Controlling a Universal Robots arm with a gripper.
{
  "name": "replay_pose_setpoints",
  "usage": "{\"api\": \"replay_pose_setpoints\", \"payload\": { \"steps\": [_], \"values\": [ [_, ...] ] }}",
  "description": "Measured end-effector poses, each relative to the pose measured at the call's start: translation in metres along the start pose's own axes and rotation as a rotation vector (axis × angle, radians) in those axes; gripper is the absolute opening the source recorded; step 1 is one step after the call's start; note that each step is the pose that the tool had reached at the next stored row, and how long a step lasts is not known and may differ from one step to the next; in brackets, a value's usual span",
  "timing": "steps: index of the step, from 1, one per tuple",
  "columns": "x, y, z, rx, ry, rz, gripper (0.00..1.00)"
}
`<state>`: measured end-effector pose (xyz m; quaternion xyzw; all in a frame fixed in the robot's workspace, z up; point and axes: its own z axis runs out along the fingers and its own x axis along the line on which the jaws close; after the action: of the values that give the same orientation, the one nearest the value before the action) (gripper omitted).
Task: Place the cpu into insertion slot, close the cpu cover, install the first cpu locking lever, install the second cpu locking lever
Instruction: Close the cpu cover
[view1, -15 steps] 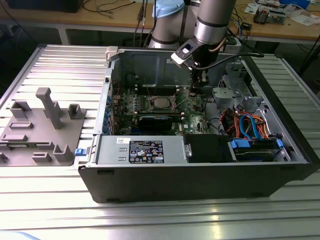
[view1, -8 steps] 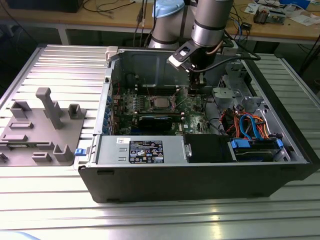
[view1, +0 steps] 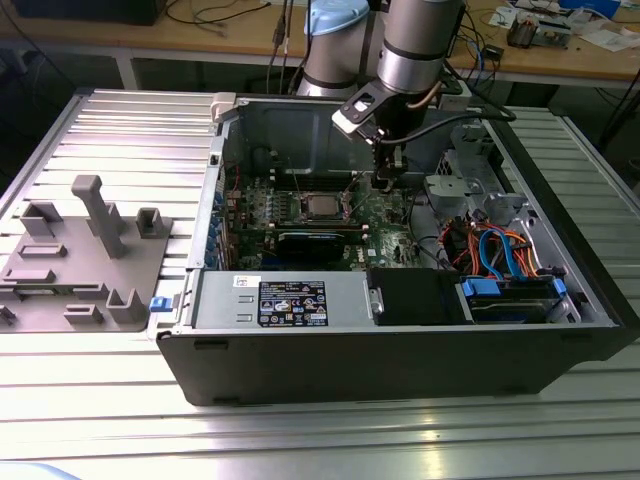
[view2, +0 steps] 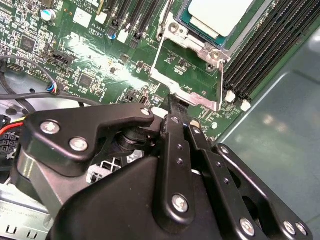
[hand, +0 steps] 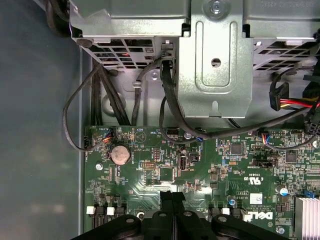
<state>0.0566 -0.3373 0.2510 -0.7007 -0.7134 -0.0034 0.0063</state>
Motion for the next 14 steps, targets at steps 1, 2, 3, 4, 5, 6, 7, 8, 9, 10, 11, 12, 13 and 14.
{"api": "replay_pose_setpoints", "payload": {
  "steps": [1, 2, 3, 4, 5, 6, 7, 8, 9, 10, 11, 12, 13, 14],
  "values": [
    [0.0000, -0.0001, 0.0000, 0.0000, 0.0000, 0.000, 0.11],
    [-0.0001, -0.0007, 0.0000, 0.0001, -0.0001, 0.000, 0.11],
    [-0.0001, -0.0010, -0.0001, 0.0001, -0.0002, 0.000, 0.11],
    [0.0000, -0.0014, -0.0001, 0.0001, -0.0001, 0.000, 0.11],
    [0.0000, -0.0020, 0.0000, 0.0001, -0.0001, 0.000, 0.11],
    [0.0000, -0.0023, 0.0000, 0.0001, -0.0001, 0.000, 0.11],
    [0.0000, -0.0027, 0.0000, 0.0000, -0.0001, 0.000, 0.11],
    [0.0000, -0.0032, 0.0000, 0.0000, -0.0001, 0.000, 0.11],
    [0.0000, -0.0038, 0.0000, 0.0000, 0.0000, 0.000, 0.11],
    [0.0001, -0.0043, 0.0000, -0.0001, -0.0001, 0.000, 0.11],
    [0.0001, -0.0049, 0.0000, 0.0000, -0.0001, 0.000, 0.11],
    [0.0001, -0.0061, 0.0000, 0.0000, 0.0000, 0.000, 0.11],
    [0.0001, -0.0068, 0.0000, 0.0000, 0.0000, 0.000, 0.11],
    [0.0001, -0.0075, 0.0000, 0.0000, 0.0000, 0.000, 0.11]
  ]
}}
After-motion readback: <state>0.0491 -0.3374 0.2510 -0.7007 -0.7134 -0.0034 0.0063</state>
